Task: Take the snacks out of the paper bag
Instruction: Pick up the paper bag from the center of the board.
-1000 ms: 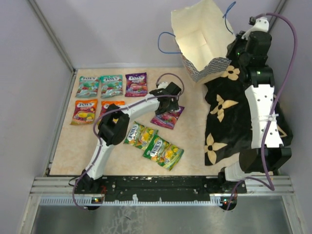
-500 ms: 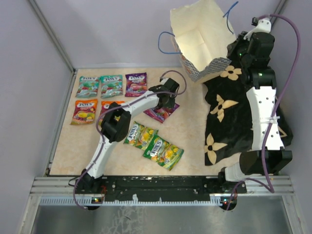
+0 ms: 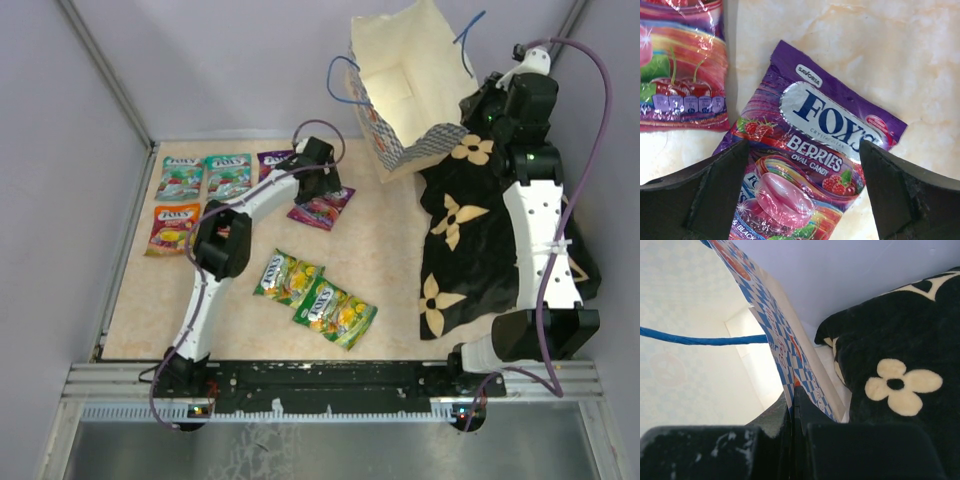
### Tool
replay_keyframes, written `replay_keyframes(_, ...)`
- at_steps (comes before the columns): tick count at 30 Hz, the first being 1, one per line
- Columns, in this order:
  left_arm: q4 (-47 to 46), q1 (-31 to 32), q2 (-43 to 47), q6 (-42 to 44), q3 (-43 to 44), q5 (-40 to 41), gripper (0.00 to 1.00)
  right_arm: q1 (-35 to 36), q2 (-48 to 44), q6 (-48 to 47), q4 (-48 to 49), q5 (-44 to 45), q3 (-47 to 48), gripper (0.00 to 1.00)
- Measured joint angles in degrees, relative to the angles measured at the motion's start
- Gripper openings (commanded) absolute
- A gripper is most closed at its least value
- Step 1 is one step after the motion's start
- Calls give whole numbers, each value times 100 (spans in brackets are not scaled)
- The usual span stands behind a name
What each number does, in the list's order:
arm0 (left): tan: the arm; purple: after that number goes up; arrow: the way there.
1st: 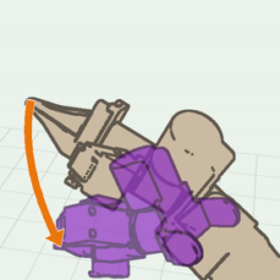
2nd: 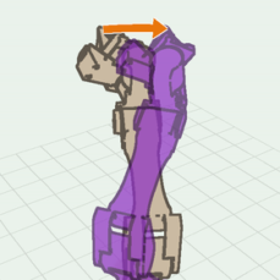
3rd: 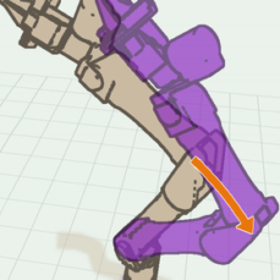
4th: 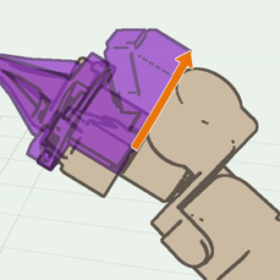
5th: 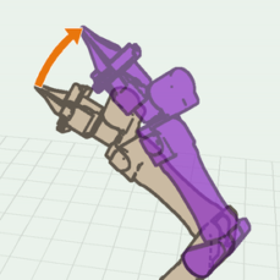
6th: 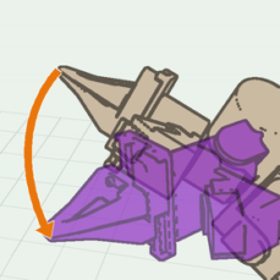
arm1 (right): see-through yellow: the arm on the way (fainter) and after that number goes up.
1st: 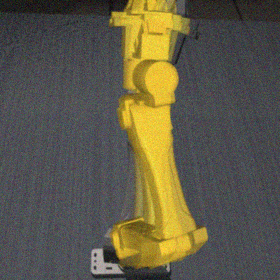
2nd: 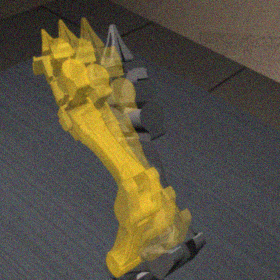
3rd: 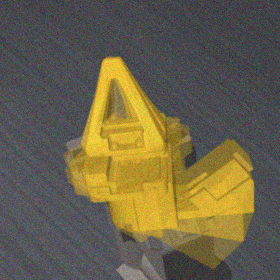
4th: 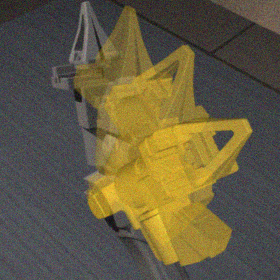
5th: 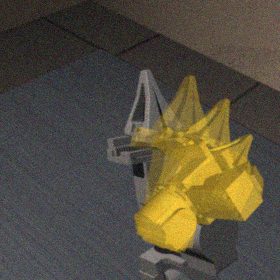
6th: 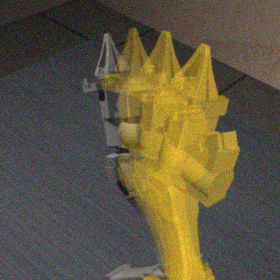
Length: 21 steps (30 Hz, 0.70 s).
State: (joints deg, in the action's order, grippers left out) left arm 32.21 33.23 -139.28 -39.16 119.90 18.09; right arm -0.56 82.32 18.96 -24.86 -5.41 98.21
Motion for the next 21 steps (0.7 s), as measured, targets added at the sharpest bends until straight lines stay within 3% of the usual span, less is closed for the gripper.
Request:
replay_keyframes(5, -1029, -225, 612, 1226, -1080, -1438, 100, 0, -37, 85, 37, -61, -125, 0)
replay_keyframes(10, -1209, -142, 1226, 2791, -1714, -2599, 100, 0, -59, 177, 94, -162, -297, 0)
replay_keyframes(17, -833, -59, 1937, 4745, -2011, -2400, 100, 0, -74, 264, 146, -282, -413, 0)
replay_keyframes(21, -632, -76, 1860, 5248, -2144, -1967, 100, 0, -118, 275, 157, -328, -415, 0)
